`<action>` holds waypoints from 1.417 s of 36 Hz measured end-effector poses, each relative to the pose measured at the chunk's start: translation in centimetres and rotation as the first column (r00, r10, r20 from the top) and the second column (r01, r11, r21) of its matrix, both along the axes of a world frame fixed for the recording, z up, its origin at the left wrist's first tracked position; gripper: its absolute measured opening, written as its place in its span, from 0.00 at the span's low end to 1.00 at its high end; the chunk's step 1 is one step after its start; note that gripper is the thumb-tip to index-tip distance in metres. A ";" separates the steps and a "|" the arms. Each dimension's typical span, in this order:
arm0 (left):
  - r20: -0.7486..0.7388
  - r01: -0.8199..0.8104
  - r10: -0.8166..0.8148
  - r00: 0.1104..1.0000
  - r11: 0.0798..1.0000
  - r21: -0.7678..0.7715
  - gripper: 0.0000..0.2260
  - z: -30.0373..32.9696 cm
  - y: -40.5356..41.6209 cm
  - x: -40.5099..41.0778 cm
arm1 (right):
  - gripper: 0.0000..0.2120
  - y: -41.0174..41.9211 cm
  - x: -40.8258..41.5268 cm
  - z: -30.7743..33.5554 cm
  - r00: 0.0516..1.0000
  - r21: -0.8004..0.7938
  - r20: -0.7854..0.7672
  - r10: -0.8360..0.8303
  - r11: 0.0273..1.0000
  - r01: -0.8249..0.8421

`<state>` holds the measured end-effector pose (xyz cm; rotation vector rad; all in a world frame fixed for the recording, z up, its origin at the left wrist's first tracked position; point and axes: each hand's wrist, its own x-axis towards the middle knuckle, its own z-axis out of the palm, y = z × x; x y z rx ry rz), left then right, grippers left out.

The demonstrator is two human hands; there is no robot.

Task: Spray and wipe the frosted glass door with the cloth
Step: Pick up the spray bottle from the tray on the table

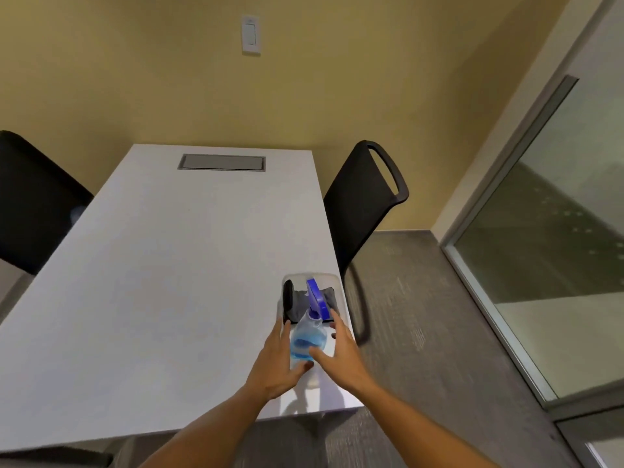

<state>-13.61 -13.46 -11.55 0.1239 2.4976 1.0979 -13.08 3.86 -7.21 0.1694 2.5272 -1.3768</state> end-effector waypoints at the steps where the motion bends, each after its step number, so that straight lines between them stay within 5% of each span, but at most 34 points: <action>1: 0.006 0.001 -0.001 1.000 1.000 0.010 0.43 -0.2 0.0 -0.1 | 0.41 -0.4 -0.2 -0.2 1.000 -0.013 0.010 -0.015 1.000 0.015; 14: 0.013 -0.072 0.070 0.997 0.978 0.195 0.55 -3.6 -0.1 -0.5 | 0.26 -2.7 -3.1 -2.3 0.988 -0.085 0.093 -0.120 0.988 0.128; 19: 0.033 -0.063 0.057 0.998 0.974 0.216 0.40 -3.8 0.1 -0.4 | 0.22 -2.4 -3.5 -2.6 0.986 -0.091 0.106 -0.131 0.986 0.141; 25: -0.017 -0.026 0.028 0.999 0.994 0.110 0.44 -4.4 0.1 -0.7 | 0.10 -2.5 -3.2 -1.9 0.991 -0.091 0.097 -0.093 0.991 0.101; 33: -0.072 0.000 0.004 0.997 0.998 0.055 0.44 -4.4 0.2 -0.5 | 0.16 -1.0 -2.3 -1.0 0.996 -0.109 0.021 -0.089 0.990 0.090; 38: -0.067 0.022 -0.023 0.997 1.000 -0.014 0.40 -4.0 0.5 -0.4 | 0.08 1.2 -2.0 0.8 0.992 -0.141 -0.014 -0.129 0.982 0.126; 51: -0.152 0.072 -0.129 0.980 0.940 -0.332 0.46 -1.1 3.6 -1.5 | 0.23 5.8 0.0 6.8 0.978 -0.215 -0.170 -0.121 0.973 0.083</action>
